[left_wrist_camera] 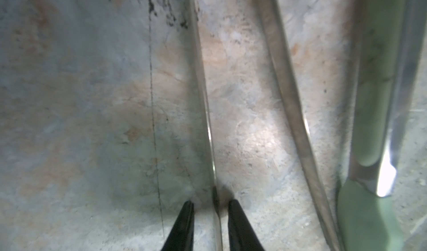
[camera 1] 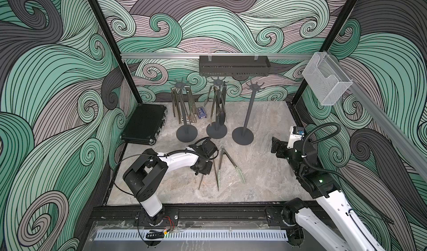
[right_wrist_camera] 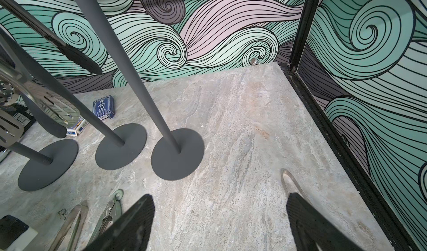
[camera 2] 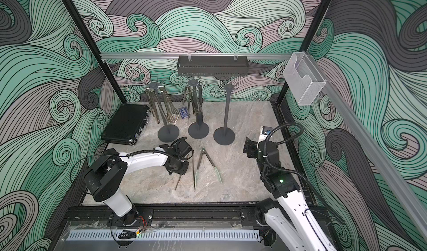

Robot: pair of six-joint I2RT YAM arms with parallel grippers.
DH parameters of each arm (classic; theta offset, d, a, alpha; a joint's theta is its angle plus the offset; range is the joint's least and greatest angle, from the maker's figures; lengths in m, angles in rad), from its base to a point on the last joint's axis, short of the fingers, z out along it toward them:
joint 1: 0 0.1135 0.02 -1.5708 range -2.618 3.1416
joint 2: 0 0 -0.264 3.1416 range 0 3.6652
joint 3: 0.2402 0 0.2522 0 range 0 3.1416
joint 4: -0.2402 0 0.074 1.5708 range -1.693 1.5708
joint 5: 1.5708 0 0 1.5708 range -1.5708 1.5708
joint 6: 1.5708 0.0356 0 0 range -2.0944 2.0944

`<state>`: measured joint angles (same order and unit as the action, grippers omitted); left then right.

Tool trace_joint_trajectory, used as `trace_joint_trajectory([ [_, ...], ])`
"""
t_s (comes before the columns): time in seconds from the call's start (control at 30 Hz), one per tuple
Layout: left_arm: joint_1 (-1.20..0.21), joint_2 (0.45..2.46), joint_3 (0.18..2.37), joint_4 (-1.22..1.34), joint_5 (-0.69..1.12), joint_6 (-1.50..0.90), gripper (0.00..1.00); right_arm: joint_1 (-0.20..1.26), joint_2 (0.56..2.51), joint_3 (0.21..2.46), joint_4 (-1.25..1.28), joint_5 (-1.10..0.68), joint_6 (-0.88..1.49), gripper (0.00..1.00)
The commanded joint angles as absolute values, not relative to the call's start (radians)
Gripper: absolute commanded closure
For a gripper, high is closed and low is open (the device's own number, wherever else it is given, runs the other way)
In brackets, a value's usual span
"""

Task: Hang food tongs on kitchen utensil racks
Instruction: Pick up the food tongs from the center of the board.

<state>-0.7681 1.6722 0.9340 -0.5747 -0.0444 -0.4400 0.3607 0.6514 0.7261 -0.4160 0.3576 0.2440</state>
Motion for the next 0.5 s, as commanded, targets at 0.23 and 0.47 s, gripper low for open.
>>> trace_joint_trajectory([
  [0.23,-0.802,1.718,0.893,-0.584,-0.102,-0.489,0.91,0.362,0.621,0.709,-0.415,0.353,0.245,0.1],
  [0.47,-0.82,1.695,0.895,-0.63,-0.145,-0.503,0.99,0.362,0.607,0.709,-0.417,0.356,0.244,0.1],
])
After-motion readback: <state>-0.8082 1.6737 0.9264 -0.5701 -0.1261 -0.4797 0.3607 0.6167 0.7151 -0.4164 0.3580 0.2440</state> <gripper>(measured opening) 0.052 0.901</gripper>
